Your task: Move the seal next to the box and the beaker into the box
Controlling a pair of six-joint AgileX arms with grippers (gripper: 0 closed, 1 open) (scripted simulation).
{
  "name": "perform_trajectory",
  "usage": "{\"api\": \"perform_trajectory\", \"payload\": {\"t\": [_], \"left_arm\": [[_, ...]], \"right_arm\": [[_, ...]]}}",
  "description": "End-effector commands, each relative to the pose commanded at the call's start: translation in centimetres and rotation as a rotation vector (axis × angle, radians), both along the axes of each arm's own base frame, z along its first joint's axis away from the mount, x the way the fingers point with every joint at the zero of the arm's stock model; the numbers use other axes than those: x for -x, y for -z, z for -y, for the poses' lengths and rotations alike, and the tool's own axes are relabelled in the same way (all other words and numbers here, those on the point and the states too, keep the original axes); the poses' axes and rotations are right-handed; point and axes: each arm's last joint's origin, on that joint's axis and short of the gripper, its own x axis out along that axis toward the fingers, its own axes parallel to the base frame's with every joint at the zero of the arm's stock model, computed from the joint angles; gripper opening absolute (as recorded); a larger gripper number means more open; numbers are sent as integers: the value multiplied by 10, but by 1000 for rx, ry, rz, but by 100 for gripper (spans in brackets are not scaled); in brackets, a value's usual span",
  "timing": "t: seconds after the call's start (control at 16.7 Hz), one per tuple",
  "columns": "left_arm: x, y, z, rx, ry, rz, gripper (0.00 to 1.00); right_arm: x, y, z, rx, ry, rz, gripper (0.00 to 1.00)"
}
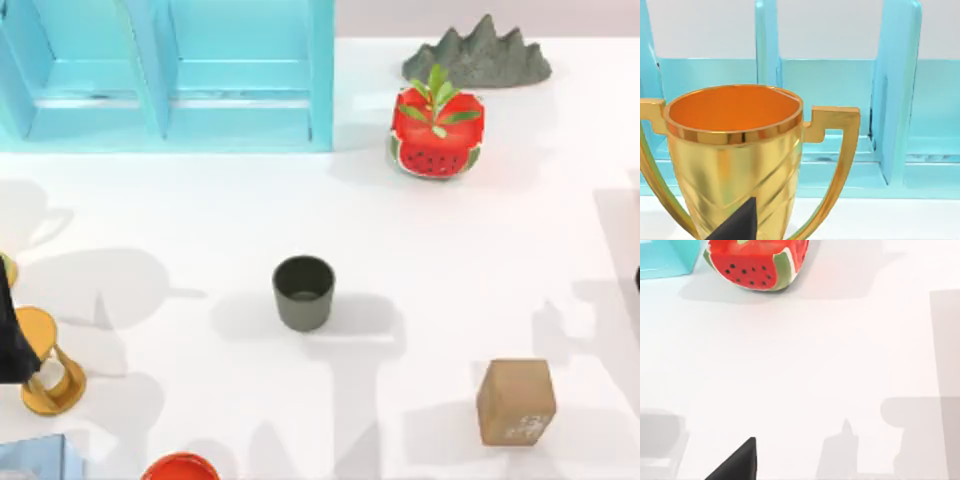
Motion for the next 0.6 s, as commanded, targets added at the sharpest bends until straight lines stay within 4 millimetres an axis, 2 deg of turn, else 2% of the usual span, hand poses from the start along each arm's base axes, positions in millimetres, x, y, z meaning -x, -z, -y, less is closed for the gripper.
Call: {"api": "perform_trajectory", "payload": {"t": [0.24,0.42,0.6], "left_arm": [[0,0,0,0,0,0,100],[0,0,0,0,0,0,100],[0,0,0,0,0,0,100]], "right_arm": [[-39,-12,-36,28,-43,-402,100],[-67,-7,-71,96,-40,-669,100],[-85,2,-104,174,-22,-863,100]]}}
